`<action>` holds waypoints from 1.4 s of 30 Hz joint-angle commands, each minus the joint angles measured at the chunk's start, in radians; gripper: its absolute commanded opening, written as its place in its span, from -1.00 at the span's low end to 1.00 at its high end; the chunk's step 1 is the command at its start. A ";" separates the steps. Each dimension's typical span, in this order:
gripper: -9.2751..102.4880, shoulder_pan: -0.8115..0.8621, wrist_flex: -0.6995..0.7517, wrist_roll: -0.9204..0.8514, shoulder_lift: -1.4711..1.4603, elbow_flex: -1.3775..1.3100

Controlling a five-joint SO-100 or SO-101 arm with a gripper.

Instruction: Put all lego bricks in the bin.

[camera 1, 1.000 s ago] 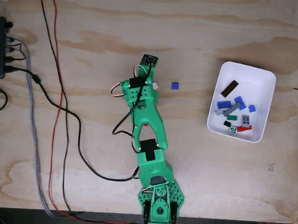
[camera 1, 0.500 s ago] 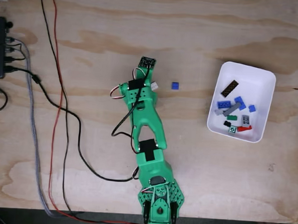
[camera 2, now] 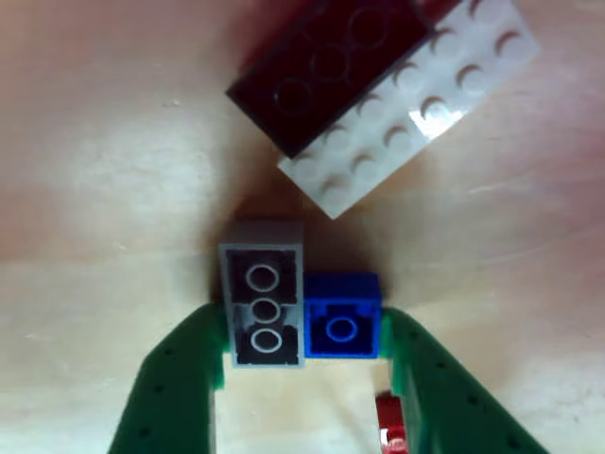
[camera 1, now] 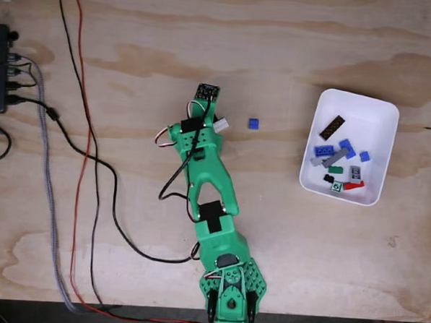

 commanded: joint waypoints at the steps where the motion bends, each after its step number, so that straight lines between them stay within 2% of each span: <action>1: -0.73 -0.006 -0.026 -0.012 0.008 0.009; 4: -0.83 -0.009 -0.035 -0.012 0.006 0.018; 6: -0.83 -0.003 -0.040 0.002 0.034 0.021; 8: -0.83 0.000 -0.038 0.055 0.158 0.043; 11: -0.84 0.060 -0.020 0.170 0.495 0.041; 14: -0.84 0.291 0.009 0.207 0.661 -0.086; 19: -0.83 0.738 -0.149 0.140 0.511 -0.127; 23: -0.83 0.937 -0.195 0.060 0.367 -0.098; 26: -0.83 1.017 -0.224 0.038 0.342 -0.055; 28: -0.78 1.031 -0.238 0.034 0.342 -0.015; 30: -0.54 1.022 -0.227 0.061 0.353 -0.003; 33: -0.40 0.985 -0.183 0.130 0.416 -0.023; 38: -0.38 0.827 -0.084 0.202 0.746 0.008; 40: -0.40 0.727 0.020 0.204 0.864 -0.046; 42: -0.43 0.554 0.150 0.170 0.959 -0.064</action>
